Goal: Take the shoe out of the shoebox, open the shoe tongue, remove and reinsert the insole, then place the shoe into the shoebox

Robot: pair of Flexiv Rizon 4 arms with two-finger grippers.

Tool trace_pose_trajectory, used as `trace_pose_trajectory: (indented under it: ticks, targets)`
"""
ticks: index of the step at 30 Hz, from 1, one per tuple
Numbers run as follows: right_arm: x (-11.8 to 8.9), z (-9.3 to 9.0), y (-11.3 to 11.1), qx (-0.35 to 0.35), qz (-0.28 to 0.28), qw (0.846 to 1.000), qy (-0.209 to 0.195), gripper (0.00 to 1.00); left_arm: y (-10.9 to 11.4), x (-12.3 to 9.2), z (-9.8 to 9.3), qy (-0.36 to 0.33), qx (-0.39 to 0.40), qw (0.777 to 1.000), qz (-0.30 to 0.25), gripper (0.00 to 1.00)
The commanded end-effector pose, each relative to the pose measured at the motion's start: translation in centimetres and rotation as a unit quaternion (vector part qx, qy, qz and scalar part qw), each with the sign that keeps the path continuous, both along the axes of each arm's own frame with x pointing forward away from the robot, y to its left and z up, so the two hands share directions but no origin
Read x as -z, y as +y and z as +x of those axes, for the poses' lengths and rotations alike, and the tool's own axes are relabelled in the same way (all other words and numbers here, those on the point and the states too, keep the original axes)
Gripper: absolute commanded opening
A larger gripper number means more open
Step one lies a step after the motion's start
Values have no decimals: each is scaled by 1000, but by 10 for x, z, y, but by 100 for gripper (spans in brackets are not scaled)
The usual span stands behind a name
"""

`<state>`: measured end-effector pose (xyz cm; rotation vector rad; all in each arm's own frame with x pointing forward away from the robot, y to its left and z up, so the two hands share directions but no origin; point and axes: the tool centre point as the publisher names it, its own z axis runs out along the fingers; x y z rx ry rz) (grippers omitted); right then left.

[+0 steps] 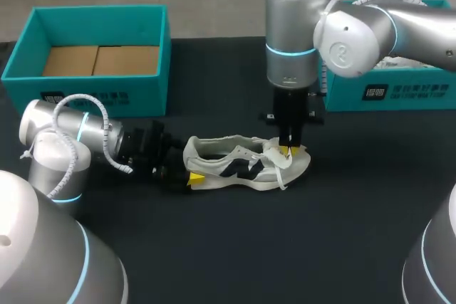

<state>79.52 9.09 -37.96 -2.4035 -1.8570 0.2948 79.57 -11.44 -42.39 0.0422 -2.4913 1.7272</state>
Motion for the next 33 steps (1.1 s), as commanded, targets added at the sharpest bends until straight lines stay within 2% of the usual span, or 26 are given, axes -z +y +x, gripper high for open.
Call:
trace_pose_trajectory:
  ticks: [1,2,3,10,15,21,24,26,28,30,32,33]
  targets:
    - [6,7,1,6,6,1000,5,44,1,5,0,0,0,1000,0,0]
    - [2,8,0,8,10,1000,-1,78,1,5,0,0,0,1000,0,0]
    - [-3,8,0,9,12,1000,-4,100,1,5,0,0,0,1000,0,0]
    - [-37,11,-2,-10,24,998,-49,100,1,5,0,0,0,1000,0,0]
    - [-71,13,11,-74,15,993,-91,100,1,5,0,0,0,1000,0,0]
    - [-118,17,33,-185,6,972,-146,100,1,5,0,0,0,1000,0,0]
    - [-142,17,46,-230,24,958,-170,100,1,5,0,0,0,1000,0,0]
    - [-153,17,56,-276,48,943,-179,100,1,5,0,0,0,1000,0,0]
    - [-161,13,68,-343,90,917,-183,100,1,5,0,0,0,1000,0,0]
    - [-164,7,83,-431,116,876,-184,100,1,5,0,0,0,1000,0,0]
    - [-166,-1,95,-513,141,828,-178,100,1,5,0,0,0,1000,0,0]
    - [-168,-5,100,-538,145,812,-176,100,1,5,0,0,0,1000,0,0]
